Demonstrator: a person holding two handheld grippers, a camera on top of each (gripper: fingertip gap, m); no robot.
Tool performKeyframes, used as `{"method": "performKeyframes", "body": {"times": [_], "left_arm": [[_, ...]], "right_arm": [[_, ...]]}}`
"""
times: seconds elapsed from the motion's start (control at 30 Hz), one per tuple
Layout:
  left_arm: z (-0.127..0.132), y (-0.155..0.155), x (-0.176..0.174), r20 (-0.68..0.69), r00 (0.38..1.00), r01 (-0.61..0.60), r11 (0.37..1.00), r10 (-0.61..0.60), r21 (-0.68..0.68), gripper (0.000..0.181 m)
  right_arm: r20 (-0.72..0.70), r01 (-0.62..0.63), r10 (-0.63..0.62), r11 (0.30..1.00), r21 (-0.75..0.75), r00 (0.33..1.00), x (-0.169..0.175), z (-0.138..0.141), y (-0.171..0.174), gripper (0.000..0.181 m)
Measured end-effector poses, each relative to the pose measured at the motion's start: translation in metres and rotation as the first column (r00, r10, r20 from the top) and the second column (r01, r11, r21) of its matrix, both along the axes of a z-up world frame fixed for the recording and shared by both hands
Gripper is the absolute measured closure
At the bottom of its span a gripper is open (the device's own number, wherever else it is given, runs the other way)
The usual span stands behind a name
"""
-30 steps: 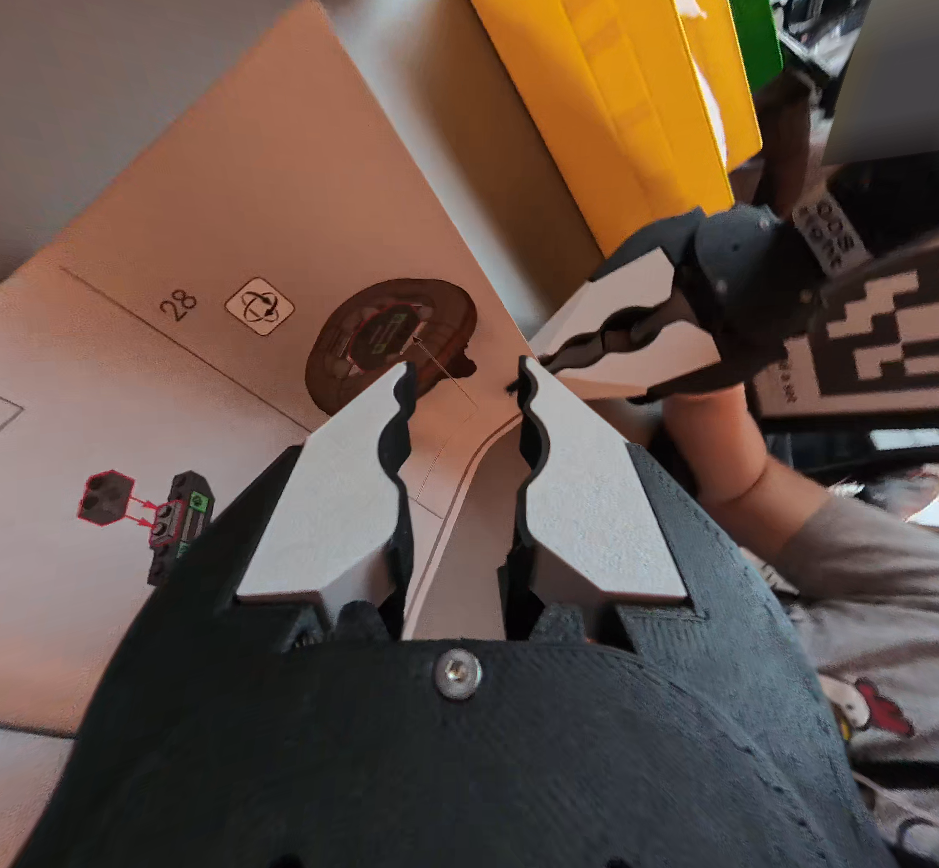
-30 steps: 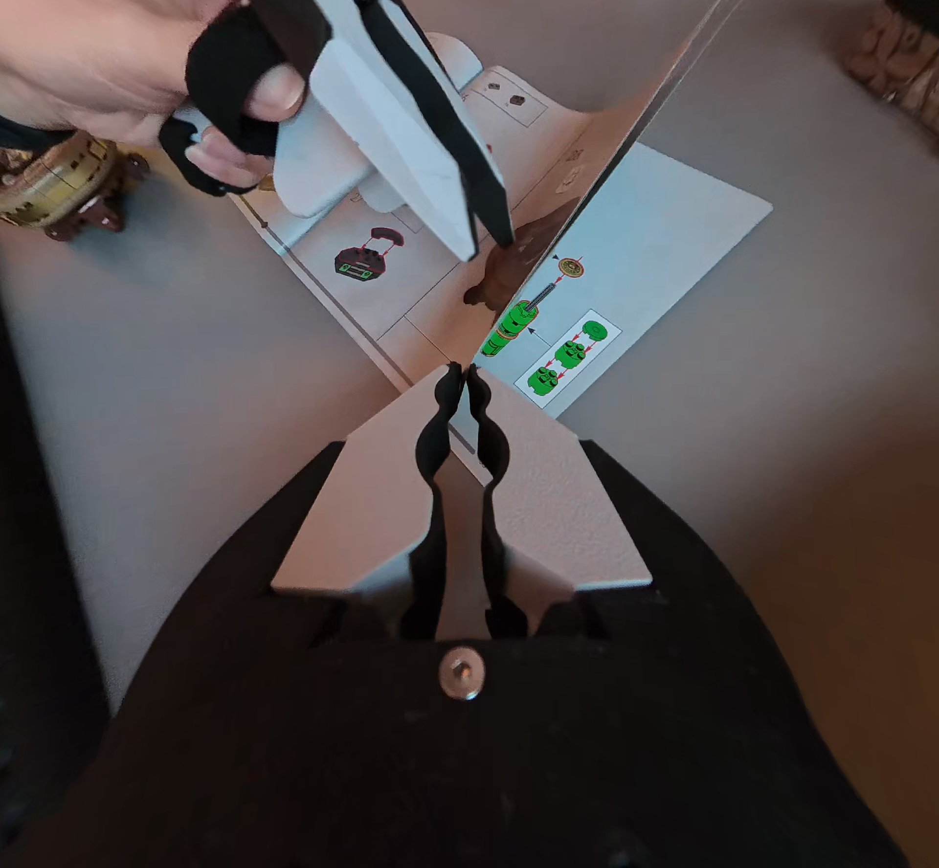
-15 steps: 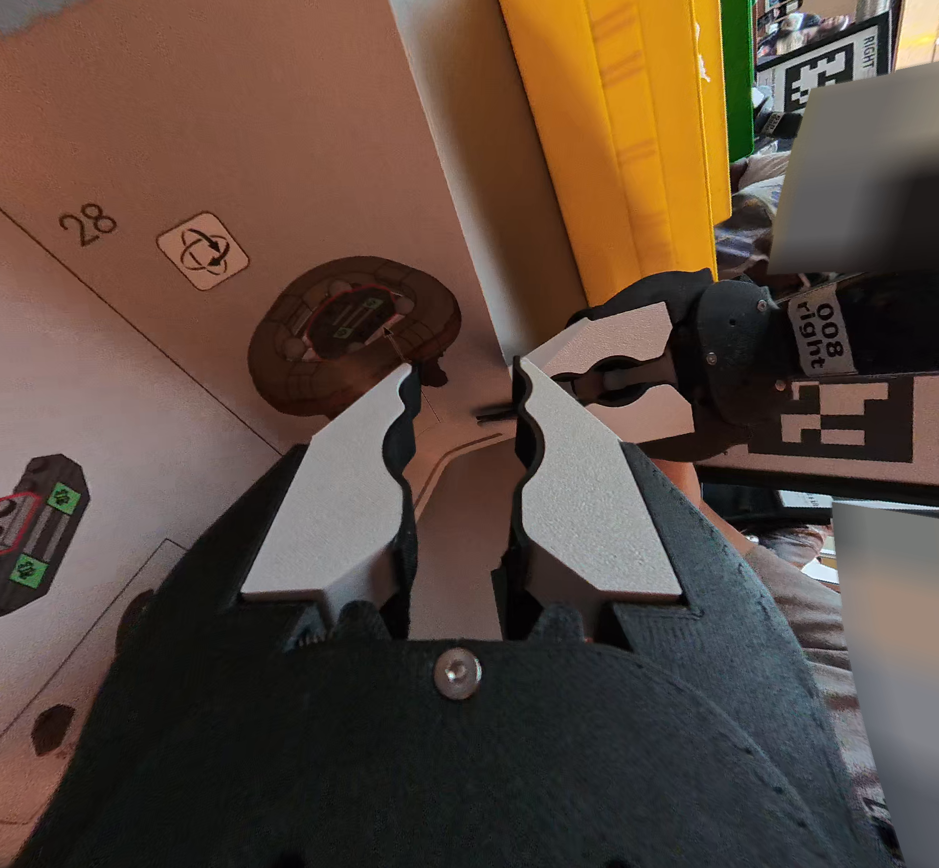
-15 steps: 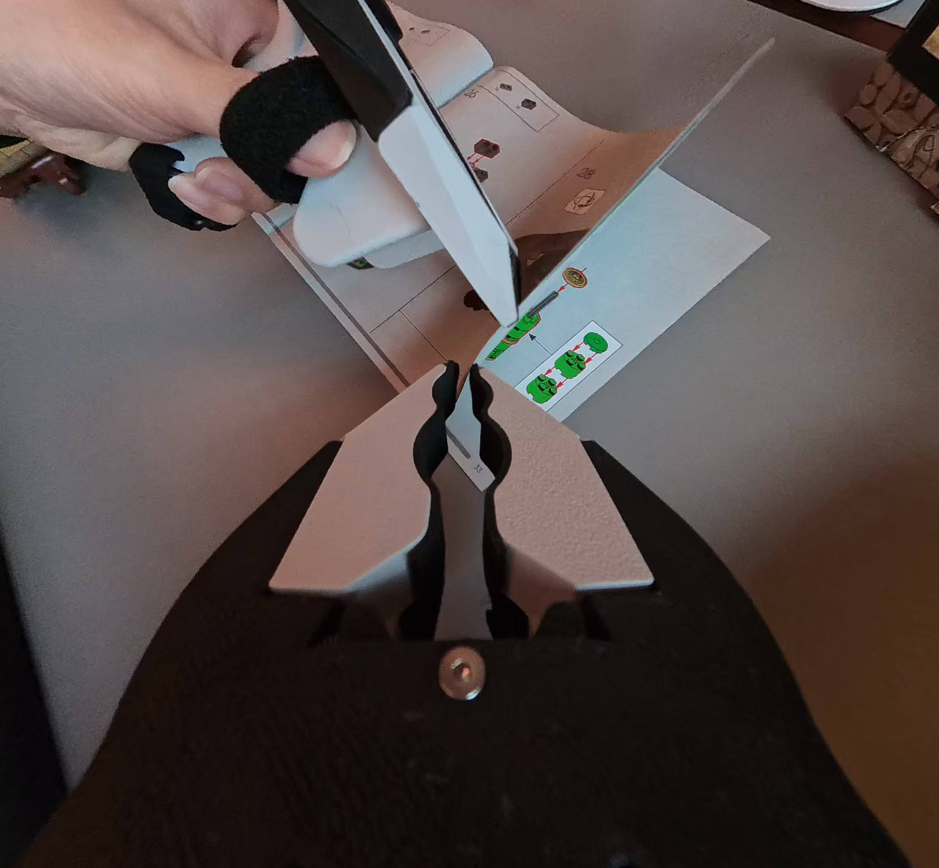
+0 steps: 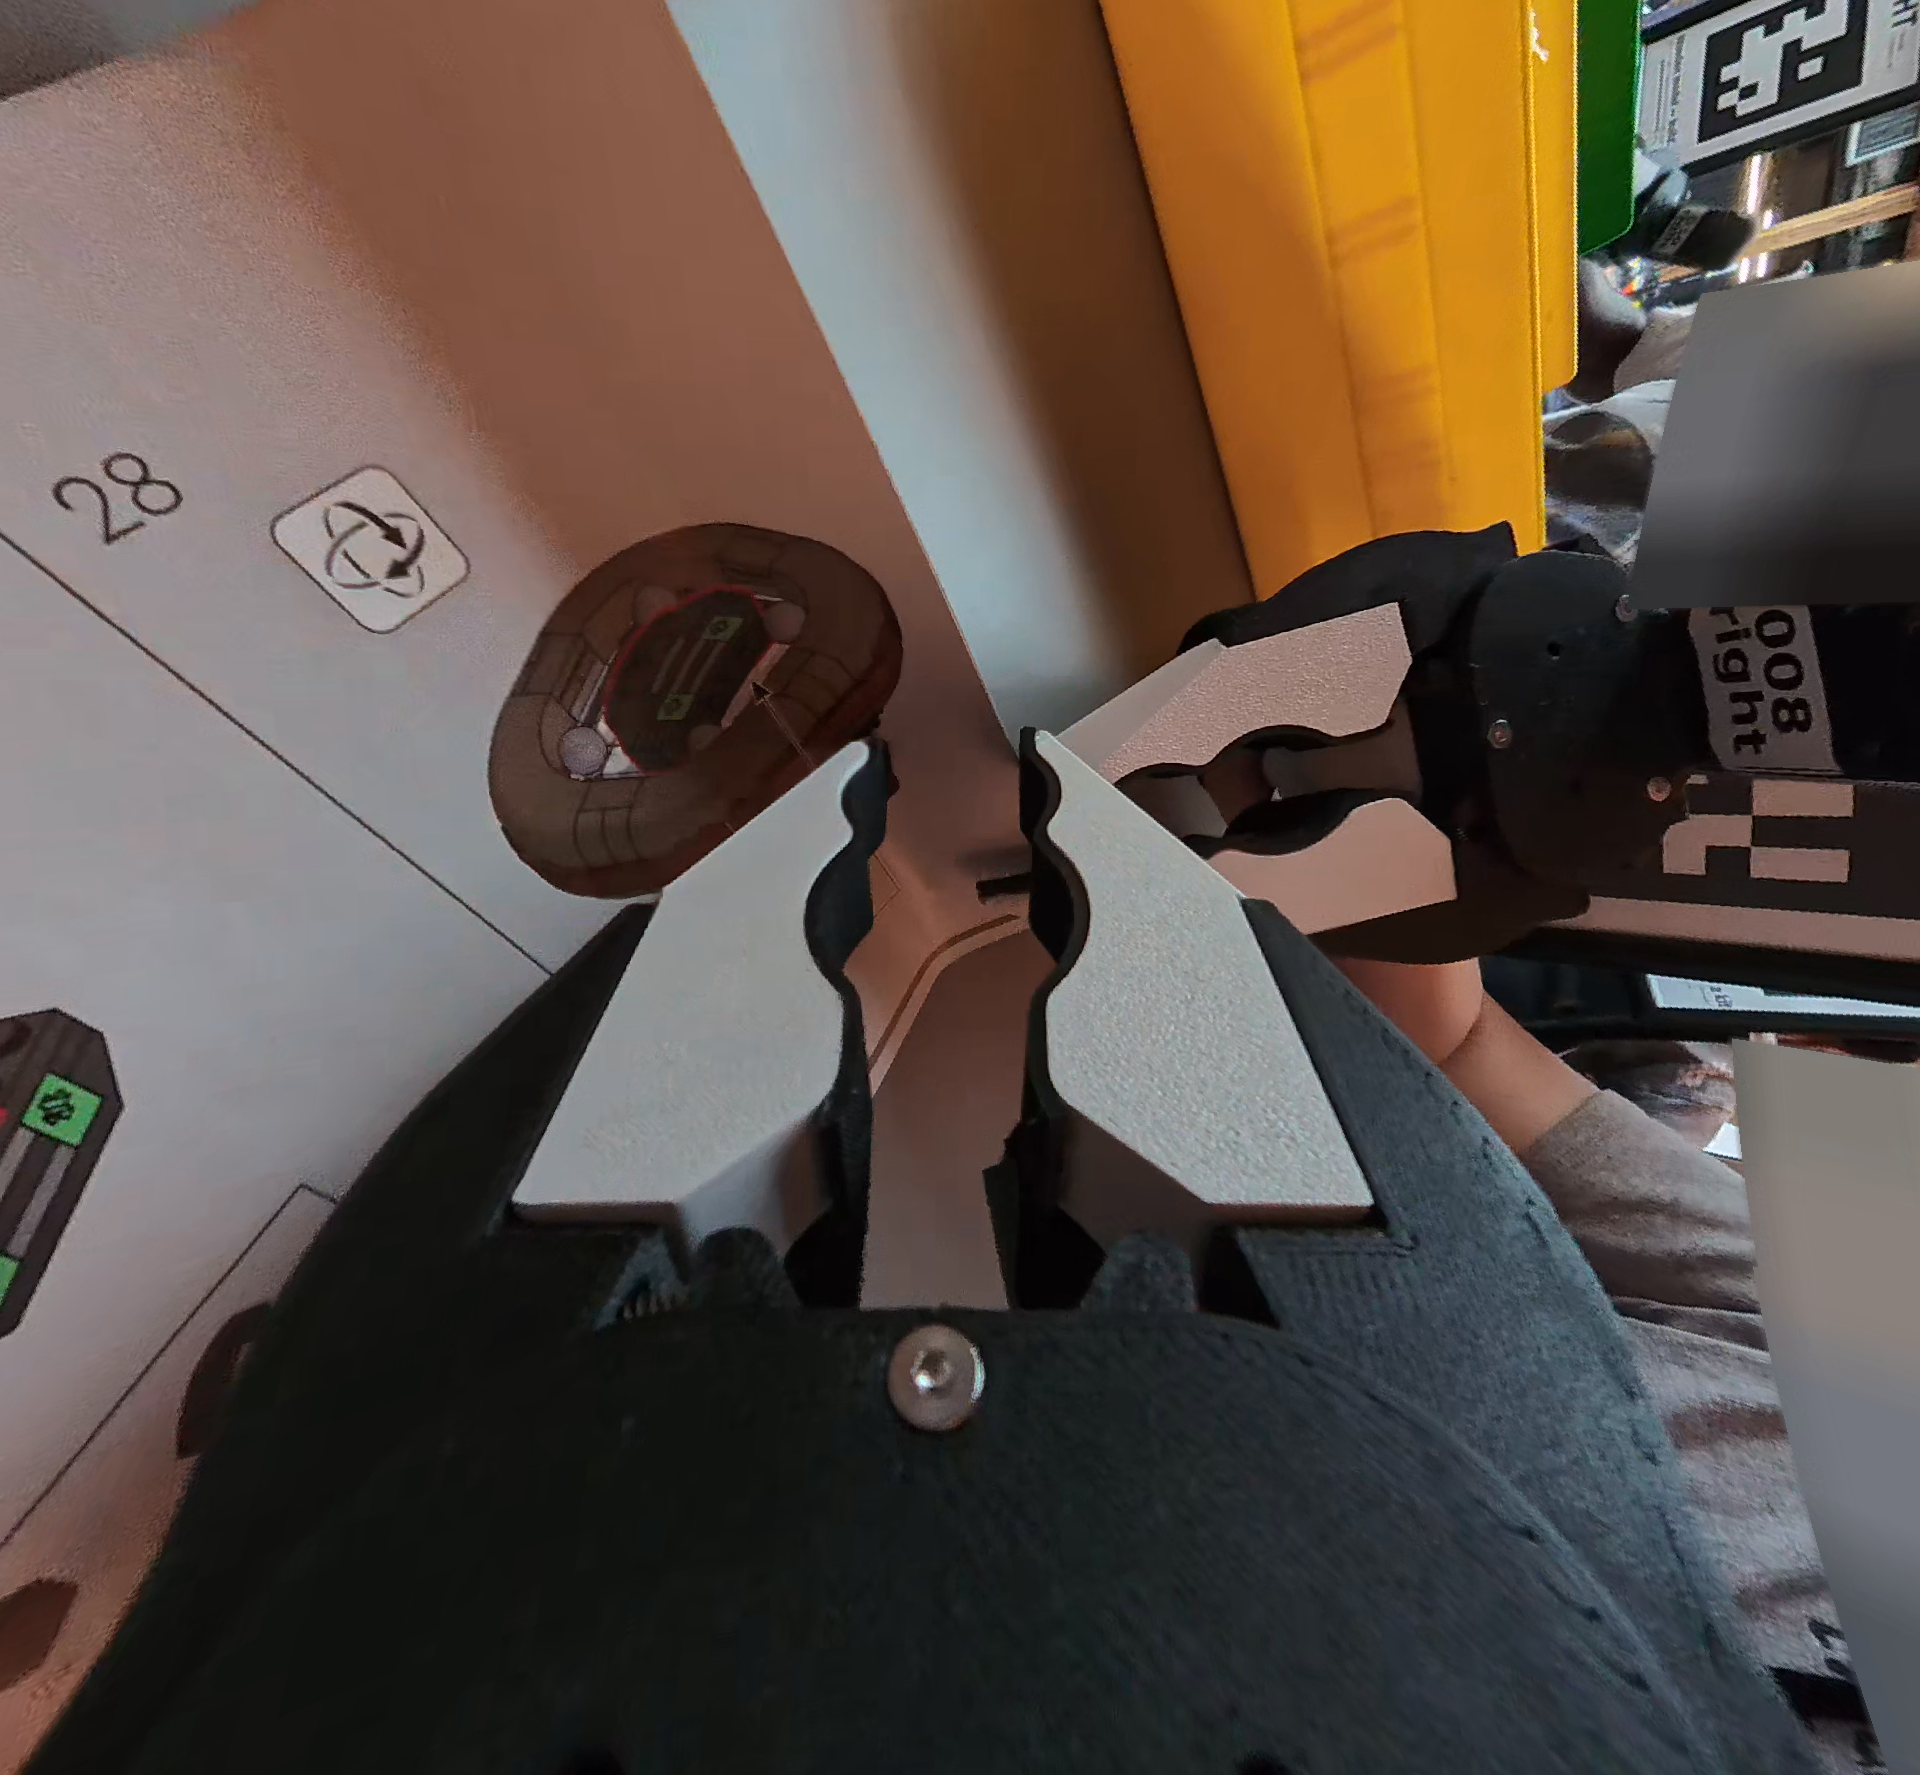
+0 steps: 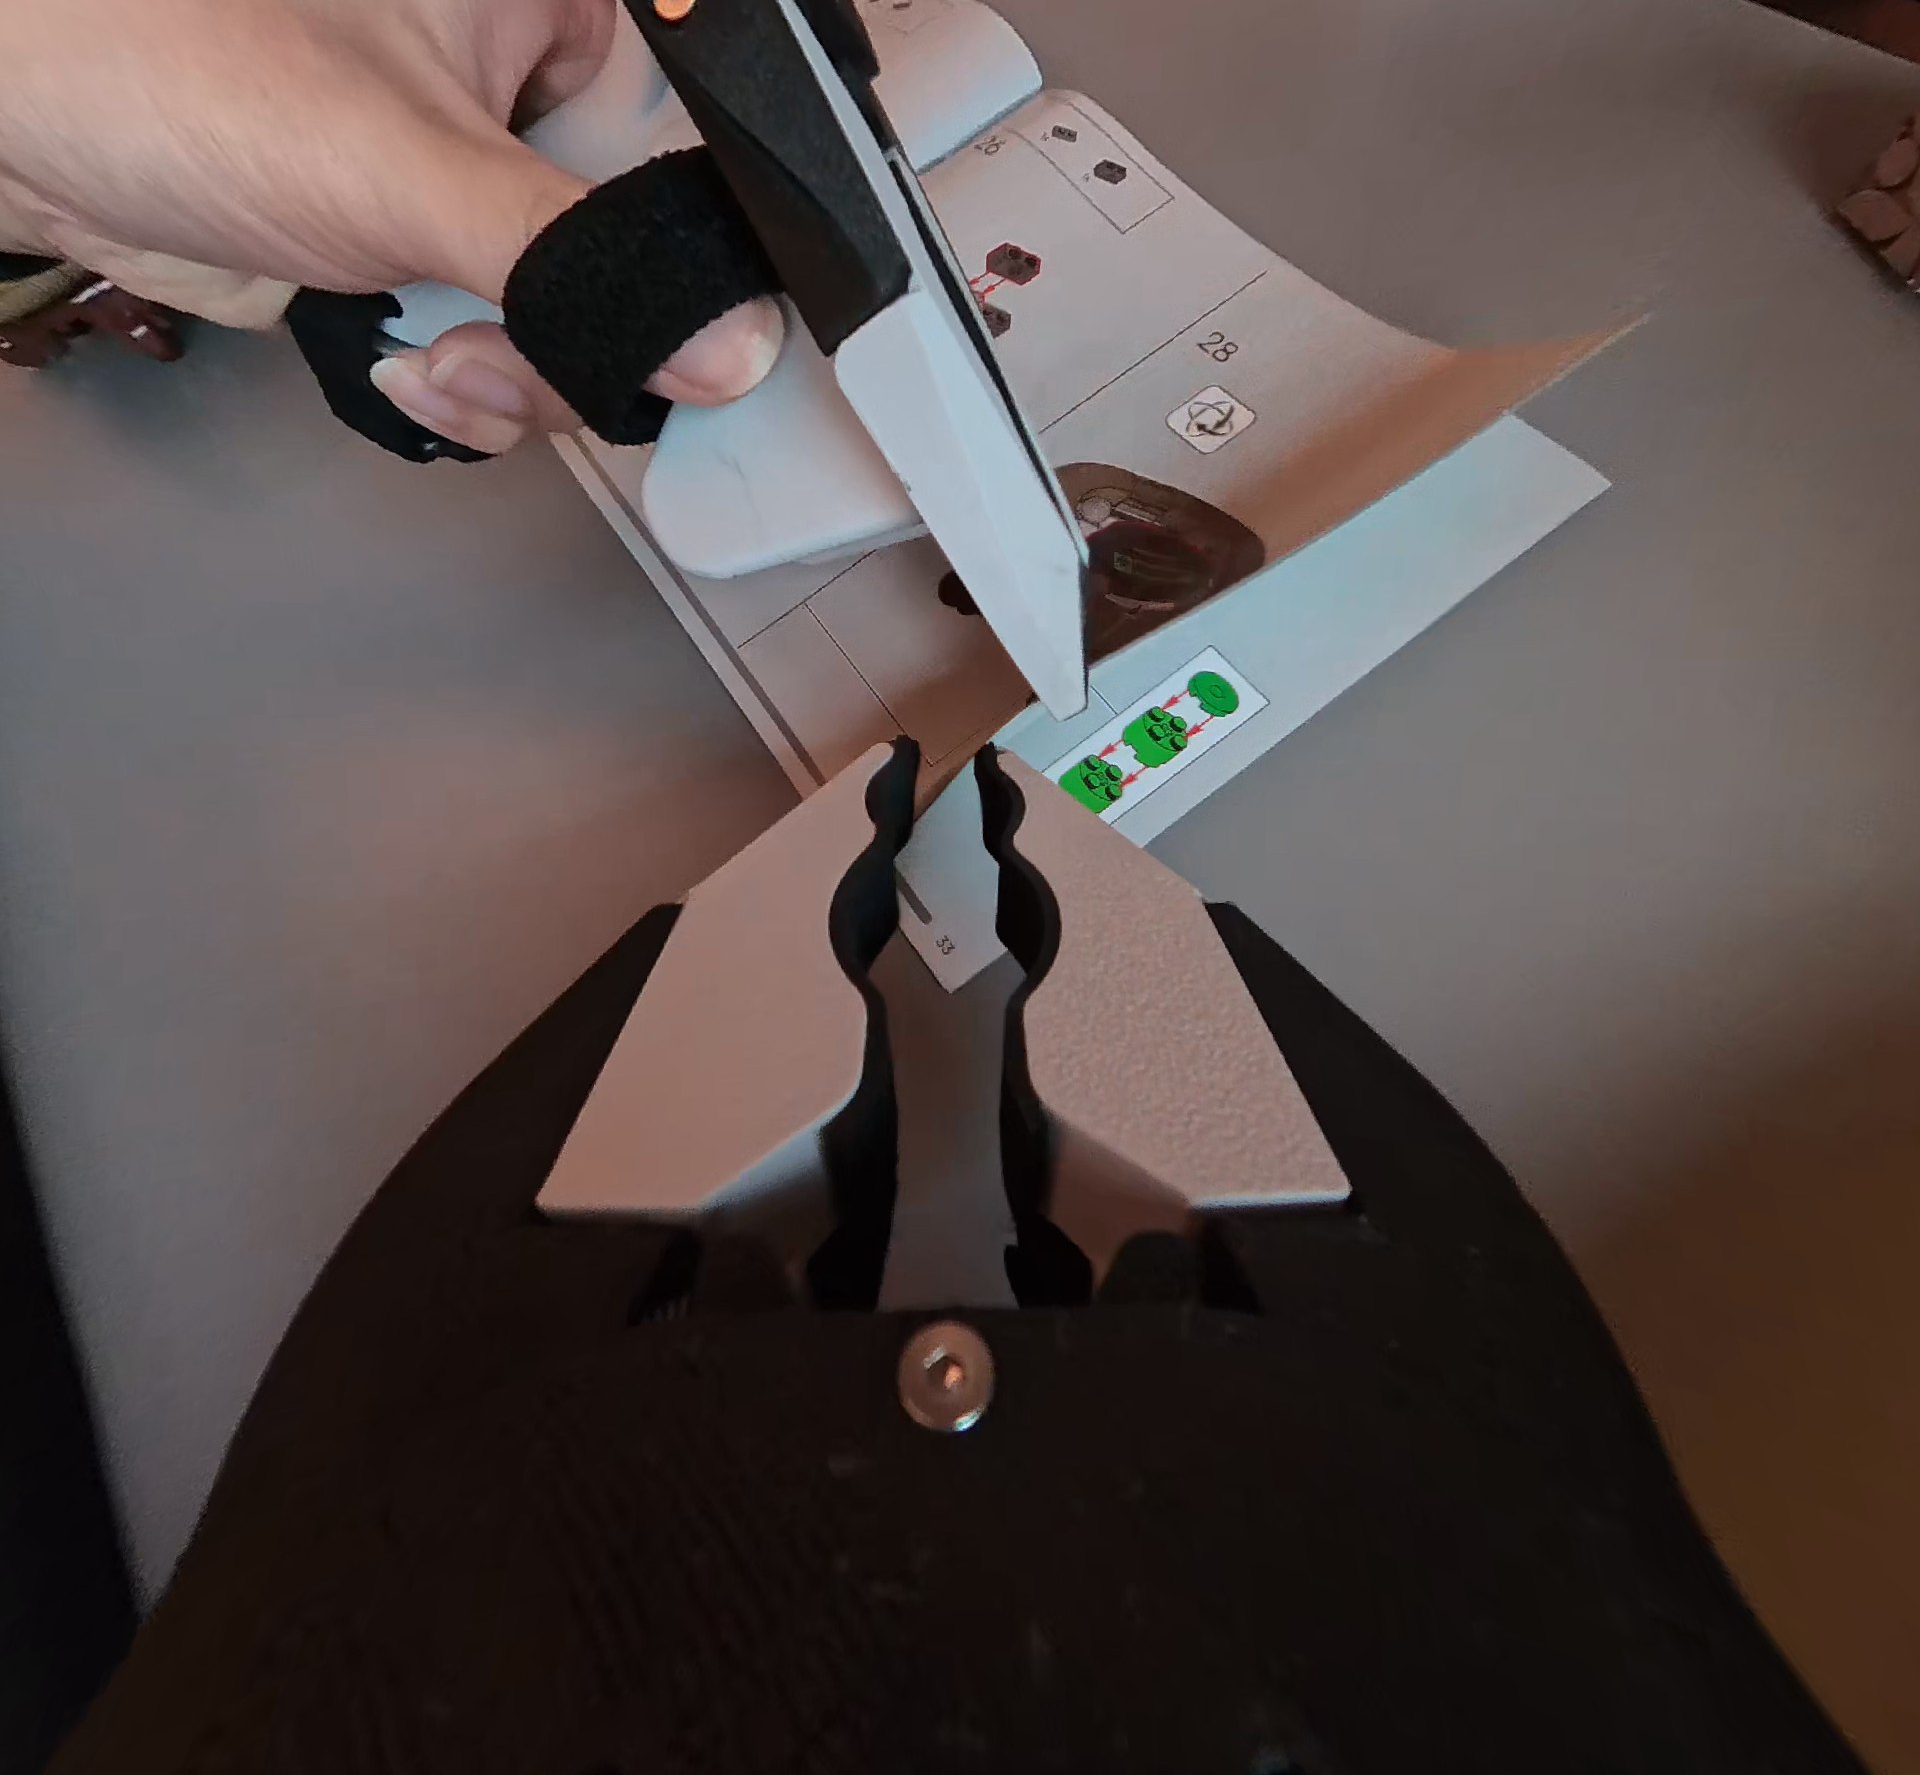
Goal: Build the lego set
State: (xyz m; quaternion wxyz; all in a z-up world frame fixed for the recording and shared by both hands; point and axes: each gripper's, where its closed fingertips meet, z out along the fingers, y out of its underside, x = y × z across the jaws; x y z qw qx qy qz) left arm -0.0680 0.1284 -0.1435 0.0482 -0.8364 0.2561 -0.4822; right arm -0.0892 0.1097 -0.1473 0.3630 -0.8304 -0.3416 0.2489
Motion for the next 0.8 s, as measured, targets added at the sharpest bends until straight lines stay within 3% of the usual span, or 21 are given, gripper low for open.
{"method": "performKeyframes", "body": {"times": [0.43,0.8], "left_arm": [[-0.011,0.002,-0.007,0.004,1.0,-0.002,0.999,0.002,-0.035,0.168],[-0.011,0.007,-0.011,0.049,0.998,-0.023,0.997,0.026,-0.068,0.172]], "right_arm": [[-0.13,-0.031,0.02,0.996,-0.086,0.991,-0.007,0.003,-0.004,0.156],[-0.132,-0.081,0.066,0.99,-0.113,0.989,-0.014,-0.004,-0.01,0.152]]}}
